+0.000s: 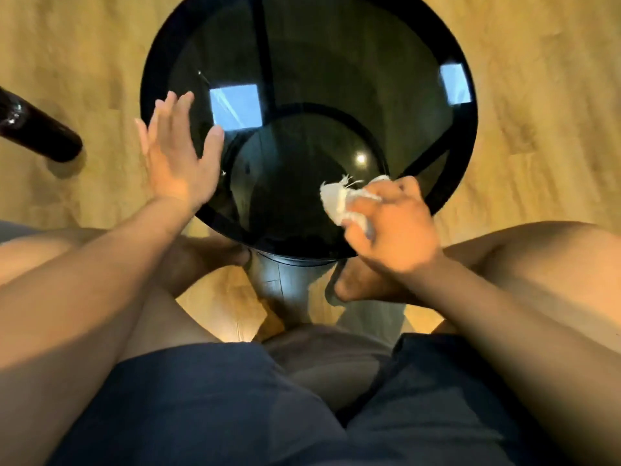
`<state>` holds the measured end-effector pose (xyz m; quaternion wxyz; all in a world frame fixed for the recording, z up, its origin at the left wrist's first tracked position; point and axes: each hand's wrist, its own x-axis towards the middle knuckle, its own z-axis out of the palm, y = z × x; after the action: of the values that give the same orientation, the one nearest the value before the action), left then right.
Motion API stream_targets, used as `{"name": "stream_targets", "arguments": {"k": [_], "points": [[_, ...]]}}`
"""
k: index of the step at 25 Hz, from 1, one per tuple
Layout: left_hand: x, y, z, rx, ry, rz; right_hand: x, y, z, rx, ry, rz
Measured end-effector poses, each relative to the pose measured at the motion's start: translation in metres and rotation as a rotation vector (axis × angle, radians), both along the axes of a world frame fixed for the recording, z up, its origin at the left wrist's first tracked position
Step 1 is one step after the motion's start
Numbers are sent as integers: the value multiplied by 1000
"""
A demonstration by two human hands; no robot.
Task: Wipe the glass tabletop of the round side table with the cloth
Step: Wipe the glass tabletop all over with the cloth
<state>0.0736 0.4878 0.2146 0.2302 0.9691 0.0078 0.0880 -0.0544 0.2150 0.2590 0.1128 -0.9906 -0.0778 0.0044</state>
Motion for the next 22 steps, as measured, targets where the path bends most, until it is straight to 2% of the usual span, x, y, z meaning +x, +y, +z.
{"name": "stream_targets", "arguments": {"k": [3,4,6,8,10,11,13,17,20,22], "points": [[-3,1,4,-10,-6,-10,-8,91,12,87,95,252],[-3,0,5,-20,-13,-13,-6,102,16,75,121,321],[-2,-1,6,-26,-16,-24,-1,70,22,-25,175,395],[-2,-1,6,-16,-12,-17,10,-10,31,-142,290,276],[-3,0,5,-7,-15,-7,41,-89,49,-292,358,39],[-2,0,5,-12,-24,-2,58,-115,58,-343,355,-75],[-2,0,4,-34,-22,-2,77,-130,63,-323,331,-226],[-2,1,4,-60,-33,-2,38,-64,35,-246,226,-206],[-2,1,8,-81,-30,-27,-5,31,19,-177,75,-26],[-4,2,10,-92,-31,-34,-13,85,15,-22,14,121]]}}
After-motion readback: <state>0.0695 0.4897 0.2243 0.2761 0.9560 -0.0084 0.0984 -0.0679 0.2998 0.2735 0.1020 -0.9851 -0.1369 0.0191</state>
